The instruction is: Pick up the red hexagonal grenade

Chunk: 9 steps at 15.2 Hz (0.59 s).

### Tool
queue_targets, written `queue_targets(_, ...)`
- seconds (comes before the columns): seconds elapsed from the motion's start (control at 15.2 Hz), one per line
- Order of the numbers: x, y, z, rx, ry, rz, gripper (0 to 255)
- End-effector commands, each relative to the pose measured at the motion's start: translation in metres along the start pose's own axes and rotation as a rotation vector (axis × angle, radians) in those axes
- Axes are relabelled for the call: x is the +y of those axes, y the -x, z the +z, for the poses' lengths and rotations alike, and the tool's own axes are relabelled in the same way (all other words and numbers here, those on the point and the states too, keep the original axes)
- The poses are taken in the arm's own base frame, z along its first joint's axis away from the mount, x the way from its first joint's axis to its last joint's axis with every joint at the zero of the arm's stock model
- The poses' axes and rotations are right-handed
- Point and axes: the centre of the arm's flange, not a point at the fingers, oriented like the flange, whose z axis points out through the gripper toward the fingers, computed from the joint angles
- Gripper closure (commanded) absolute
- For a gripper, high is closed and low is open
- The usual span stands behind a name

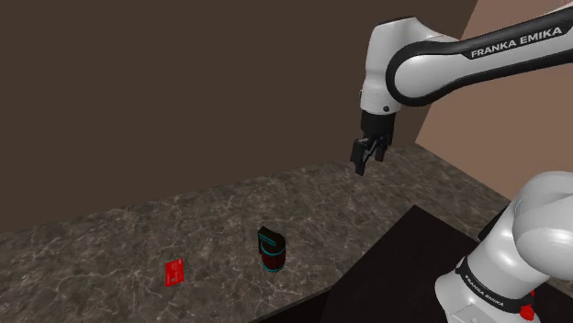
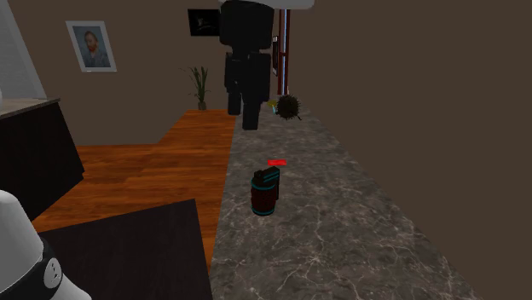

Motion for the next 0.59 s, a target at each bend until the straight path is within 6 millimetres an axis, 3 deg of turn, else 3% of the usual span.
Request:
queue_targets(0.0, -0.017, -0.009, 0.014, 0.002, -0.006, 0.002, 0)
queue_targets(0.53, -0.084, -0.050, 0.080, 0.003, -0.029, 0.004, 0)
